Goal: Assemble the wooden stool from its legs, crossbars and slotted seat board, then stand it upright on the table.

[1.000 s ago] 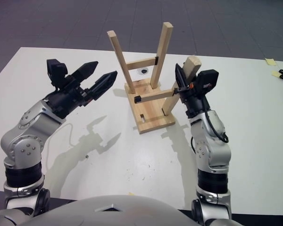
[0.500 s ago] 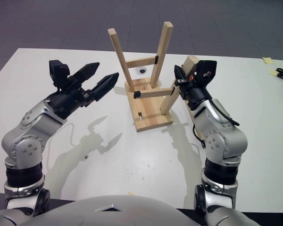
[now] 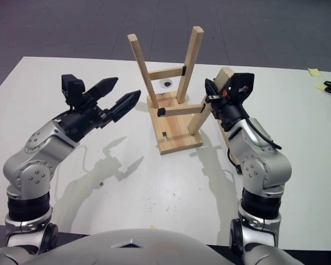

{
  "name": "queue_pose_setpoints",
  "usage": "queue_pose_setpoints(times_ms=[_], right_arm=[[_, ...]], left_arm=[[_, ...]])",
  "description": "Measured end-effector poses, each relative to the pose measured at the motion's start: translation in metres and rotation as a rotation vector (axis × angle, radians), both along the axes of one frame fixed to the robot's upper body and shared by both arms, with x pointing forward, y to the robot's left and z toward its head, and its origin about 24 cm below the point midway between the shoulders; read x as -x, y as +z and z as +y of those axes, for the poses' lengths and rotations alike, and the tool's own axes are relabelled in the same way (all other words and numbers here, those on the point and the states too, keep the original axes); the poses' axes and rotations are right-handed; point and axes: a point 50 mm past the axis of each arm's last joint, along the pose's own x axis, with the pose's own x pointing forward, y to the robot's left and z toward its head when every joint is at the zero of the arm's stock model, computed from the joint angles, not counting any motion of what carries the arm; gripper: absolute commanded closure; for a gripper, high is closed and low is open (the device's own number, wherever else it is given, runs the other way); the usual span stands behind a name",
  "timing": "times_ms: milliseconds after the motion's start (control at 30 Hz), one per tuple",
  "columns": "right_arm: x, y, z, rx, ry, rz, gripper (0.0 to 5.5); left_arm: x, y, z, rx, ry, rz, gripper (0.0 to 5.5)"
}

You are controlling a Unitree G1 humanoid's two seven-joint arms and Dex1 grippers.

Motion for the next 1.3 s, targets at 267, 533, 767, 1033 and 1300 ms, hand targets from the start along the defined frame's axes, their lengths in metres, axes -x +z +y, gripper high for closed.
queue_pose_setpoints(times_ms=[267,533,767,1033,1300], right_arm=[[-0.005,0.000,-0.001,-0.005,-0.005,0.005,4.48],[-0.018,0.003,-0.005,-0.023,-0.047,-0.033,3.85],[-0.029,0.047,-0.018,-0.156,-0.077,-0.263,2.62],[-0.050,0.109,-0.019,-0.188,-0.034,-0.446,1.27],[-0.084,0.090,-0.014,-0.073,0.030,-0.294,0.11]], left_arm=[[-0.003,-0.003,0.001,-0.018,-0.006,0.004,0.10],[-0.003,-0.002,0.001,-0.023,-0.011,-0.003,0.10],[0.000,-0.002,-0.003,-0.021,-0.088,0.001,0.10],[0.005,0.001,-0.006,-0.023,-0.137,-0.013,0.10],[0.005,0.001,-0.011,-0.017,-0.154,-0.012,0.10]])
